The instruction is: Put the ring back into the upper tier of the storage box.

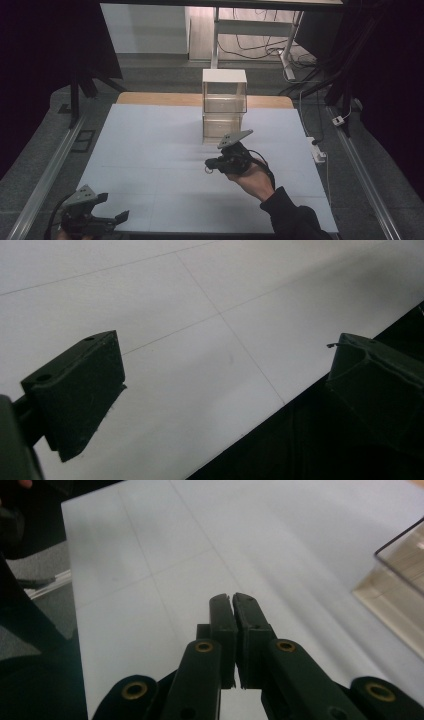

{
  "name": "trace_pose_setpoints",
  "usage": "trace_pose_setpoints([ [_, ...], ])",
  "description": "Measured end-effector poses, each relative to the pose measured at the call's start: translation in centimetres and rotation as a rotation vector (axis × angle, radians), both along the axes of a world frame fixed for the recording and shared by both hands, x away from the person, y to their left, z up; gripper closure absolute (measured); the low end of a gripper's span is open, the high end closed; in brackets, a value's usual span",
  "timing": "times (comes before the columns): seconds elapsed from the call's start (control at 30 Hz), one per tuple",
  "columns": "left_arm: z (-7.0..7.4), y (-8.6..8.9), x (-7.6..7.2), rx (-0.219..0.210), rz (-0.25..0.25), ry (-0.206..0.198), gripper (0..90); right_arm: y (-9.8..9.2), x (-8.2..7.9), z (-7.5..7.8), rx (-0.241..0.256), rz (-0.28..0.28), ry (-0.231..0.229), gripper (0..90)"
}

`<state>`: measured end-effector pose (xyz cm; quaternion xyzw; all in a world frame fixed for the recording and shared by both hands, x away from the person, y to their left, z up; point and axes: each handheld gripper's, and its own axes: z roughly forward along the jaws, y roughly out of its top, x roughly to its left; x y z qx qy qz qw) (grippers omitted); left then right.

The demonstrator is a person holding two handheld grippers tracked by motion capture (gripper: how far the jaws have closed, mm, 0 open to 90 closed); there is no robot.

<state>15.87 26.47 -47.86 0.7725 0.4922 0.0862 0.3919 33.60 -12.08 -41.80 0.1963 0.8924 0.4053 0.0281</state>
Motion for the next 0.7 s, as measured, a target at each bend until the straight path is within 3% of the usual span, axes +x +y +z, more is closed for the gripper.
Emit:
trace_pose_setpoints([
  [0.4,0.0,0.0,0.0,0.000,0.008,0.002,2.0,-1.0,2.1,2.7,0.069,-0.054,-0.034,87.3],
  [0.7,0.0,-0.1,0.1,0.012,0.017,0.007,2.7,-1.0,3.6,4.7,0.071,-0.082,-0.049,87.3],
])
